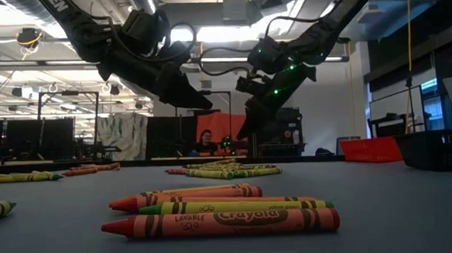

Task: Sort crayons
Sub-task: Put the yellow crayon into the black basket

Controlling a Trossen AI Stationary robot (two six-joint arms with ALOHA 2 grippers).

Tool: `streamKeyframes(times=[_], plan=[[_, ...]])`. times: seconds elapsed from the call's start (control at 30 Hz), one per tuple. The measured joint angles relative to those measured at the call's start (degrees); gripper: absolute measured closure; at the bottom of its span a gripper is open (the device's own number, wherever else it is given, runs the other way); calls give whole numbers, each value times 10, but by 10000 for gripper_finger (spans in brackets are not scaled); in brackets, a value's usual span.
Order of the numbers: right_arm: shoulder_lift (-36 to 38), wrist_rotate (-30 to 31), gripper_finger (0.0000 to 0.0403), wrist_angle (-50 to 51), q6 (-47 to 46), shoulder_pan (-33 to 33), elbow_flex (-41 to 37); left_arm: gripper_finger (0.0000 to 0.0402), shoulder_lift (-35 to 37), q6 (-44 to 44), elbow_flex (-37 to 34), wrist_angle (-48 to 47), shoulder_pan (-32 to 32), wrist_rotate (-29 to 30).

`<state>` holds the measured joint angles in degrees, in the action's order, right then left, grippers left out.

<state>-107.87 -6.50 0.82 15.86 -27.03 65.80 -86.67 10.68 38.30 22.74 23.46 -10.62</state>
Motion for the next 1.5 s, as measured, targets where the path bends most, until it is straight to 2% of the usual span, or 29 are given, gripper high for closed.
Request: streamKeyframes(times=[0.3,0.43,0.57,0.83,1.37,1.5], plan=[[-34,-20,249,-59,-17,1,0,258,0,-1,0,5,0,1],[-63,-16,220,-71,-22,0,10,258,0,-1,0,4,-3,1],[-90,-11,219,-47,-21,1,41,258,0,-1,0,5,-6,0],[-90,-6,239,72,1,4,77,258,0,-1,0,5,-6,1],[-95,-20,279,57,130,-5,78,258,0,-1,0,5,-6,1],[-94,-6,286,58,142,-3,78,258,0,-1,0,4,-6,1]])
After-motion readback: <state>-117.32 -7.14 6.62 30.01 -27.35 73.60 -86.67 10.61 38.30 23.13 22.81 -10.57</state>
